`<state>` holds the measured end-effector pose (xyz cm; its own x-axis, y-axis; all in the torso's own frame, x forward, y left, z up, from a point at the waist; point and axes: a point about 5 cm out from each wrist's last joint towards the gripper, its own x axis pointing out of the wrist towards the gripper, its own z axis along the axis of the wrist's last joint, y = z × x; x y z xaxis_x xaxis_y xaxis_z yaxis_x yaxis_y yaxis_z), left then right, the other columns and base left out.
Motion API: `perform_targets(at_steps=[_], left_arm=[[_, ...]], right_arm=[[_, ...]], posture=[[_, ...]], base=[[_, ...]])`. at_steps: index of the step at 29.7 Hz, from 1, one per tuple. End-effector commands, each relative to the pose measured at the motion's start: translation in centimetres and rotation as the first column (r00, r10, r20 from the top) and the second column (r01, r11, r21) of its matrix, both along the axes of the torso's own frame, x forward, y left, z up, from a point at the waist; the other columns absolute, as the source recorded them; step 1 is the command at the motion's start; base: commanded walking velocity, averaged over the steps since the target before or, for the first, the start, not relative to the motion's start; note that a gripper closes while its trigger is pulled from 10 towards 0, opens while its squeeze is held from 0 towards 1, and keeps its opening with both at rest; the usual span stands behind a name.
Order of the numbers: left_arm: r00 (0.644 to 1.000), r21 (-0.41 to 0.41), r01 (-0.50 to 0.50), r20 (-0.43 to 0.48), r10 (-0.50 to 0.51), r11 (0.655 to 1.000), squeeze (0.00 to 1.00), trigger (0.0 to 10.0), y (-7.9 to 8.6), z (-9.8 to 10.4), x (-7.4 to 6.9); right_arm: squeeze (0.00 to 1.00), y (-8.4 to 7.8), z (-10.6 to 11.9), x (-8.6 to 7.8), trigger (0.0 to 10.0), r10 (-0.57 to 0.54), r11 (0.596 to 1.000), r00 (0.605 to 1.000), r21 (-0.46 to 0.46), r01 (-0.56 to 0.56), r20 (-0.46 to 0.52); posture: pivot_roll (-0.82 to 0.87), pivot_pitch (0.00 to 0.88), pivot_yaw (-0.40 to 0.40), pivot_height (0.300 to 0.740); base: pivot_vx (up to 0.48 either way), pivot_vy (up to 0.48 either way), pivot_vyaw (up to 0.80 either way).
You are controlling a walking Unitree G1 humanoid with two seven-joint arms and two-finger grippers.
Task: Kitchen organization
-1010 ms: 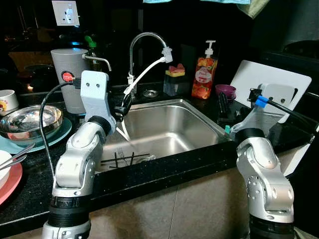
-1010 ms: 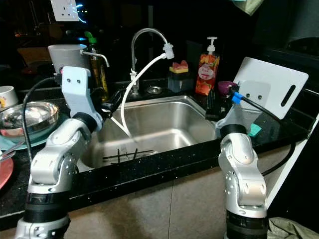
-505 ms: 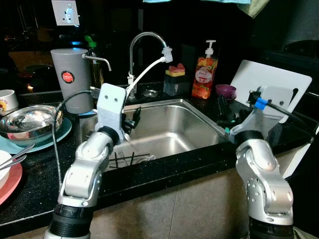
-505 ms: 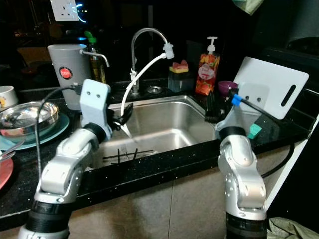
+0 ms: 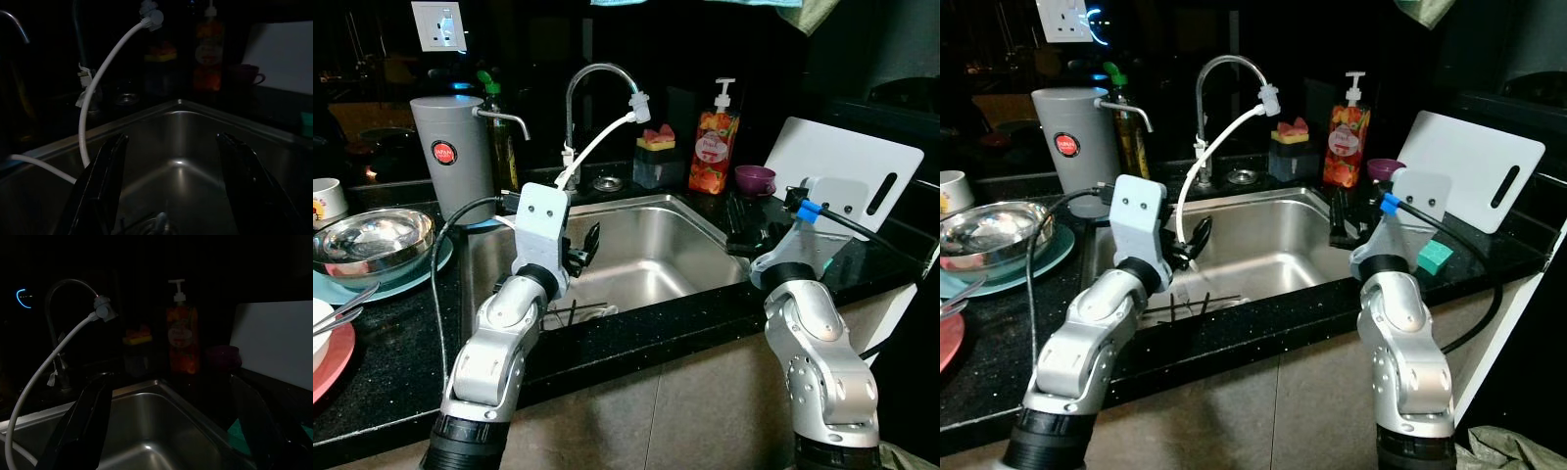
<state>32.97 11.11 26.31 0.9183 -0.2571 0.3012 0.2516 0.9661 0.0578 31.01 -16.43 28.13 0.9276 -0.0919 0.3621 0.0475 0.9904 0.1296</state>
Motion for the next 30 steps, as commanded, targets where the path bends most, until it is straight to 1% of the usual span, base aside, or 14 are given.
perform_targets(at_steps=[1,4,7,12,15,17,23,24,29,30], left_arm=[[1.000,-0.031,-0.004,0.011,0.004,1.000,0.00,10.0,0.2,0.2,-0.1],[1.000,-0.046,-0.001,0.012,0.001,0.999,0.00,10.0,0.3,0.2,-0.1],[1.000,-0.079,0.007,0.023,-0.005,0.997,0.00,10.0,0.3,0.4,-0.2],[0.999,-0.068,-0.001,0.032,0.003,0.998,0.00,10.0,0.3,0.5,-0.1],[0.997,-0.012,0.000,0.073,0.001,1.000,0.00,10.0,0.1,1.1,0.1],[0.996,-0.011,0.003,0.086,-0.002,1.000,0.00,10.0,0.2,1.4,0.2],[0.996,-0.025,0.002,0.087,0.001,1.000,0.00,10.0,0.2,1.4,0.3],[0.995,-0.040,0.031,0.092,-0.027,0.999,0.00,10.0,-0.1,1.5,0.1],[0.995,-0.033,0.043,0.096,-0.040,0.999,0.00,10.0,-0.3,1.4,0.1],[0.994,-0.046,0.052,0.095,-0.047,0.998,0.00,10.0,-0.3,1.5,0.0]], right_arm=[[0.00,-0.2,0.3,-0.3,10.0,-0.012,1.000,1.000,-0.001,0.012,0.011],[0.00,-0.2,0.3,-0.3,10.0,-0.011,1.000,1.000,-0.001,0.011,0.012],[0.00,-0.1,0.3,-0.2,10.0,-0.006,1.000,1.000,-0.005,0.006,0.012],[0.00,0.0,0.3,-0.1,10.0,-0.002,1.000,1.000,-0.009,0.002,0.012],[0.00,0.0,0.4,0.0,10.0,0.002,1.000,1.000,-0.011,-0.002,0.014],[0.00,0.1,0.4,0.0,10.0,0.005,1.000,1.000,-0.012,-0.005,0.016],[0.00,0.3,0.4,0.0,10.0,0.013,1.000,1.000,-0.017,-0.013,0.018],[0.00,0.2,0.7,0.1,10.0,0.012,1.000,1.000,-0.019,-0.012,0.024],[0.00,0.1,0.8,0.1,10.0,0.006,1.000,1.000,-0.014,-0.005,0.027],[0.00,0.1,0.6,0.1,10.0,0.009,1.000,1.000,-0.017,-0.009,0.019]], posture=[[0.01,0.000,-0.023,0.740],[0.01,0.000,-0.024,0.740],[0.01,0.000,-0.028,0.740],[0.01,0.000,-0.031,0.740],[0.01,0.000,-0.031,0.740],[0.01,0.000,-0.035,0.740],[0.02,0.000,-0.035,0.740],[0.01,0.000,-0.035,0.740],[0.01,0.000,-0.037,0.740],[0.01,0.000,-0.041,0.740]], base=[[0.000,0.000,0.00],[0.000,0.000,0.00],[0.000,0.000,0.00],[0.000,0.000,0.00],[0.000,0.000,0.00],[0.000,0.000,0.00],[0.000,0.000,0.00],[0.000,0.000,0.00],[0.000,0.000,0.00],[0.000,0.000,0.00]])
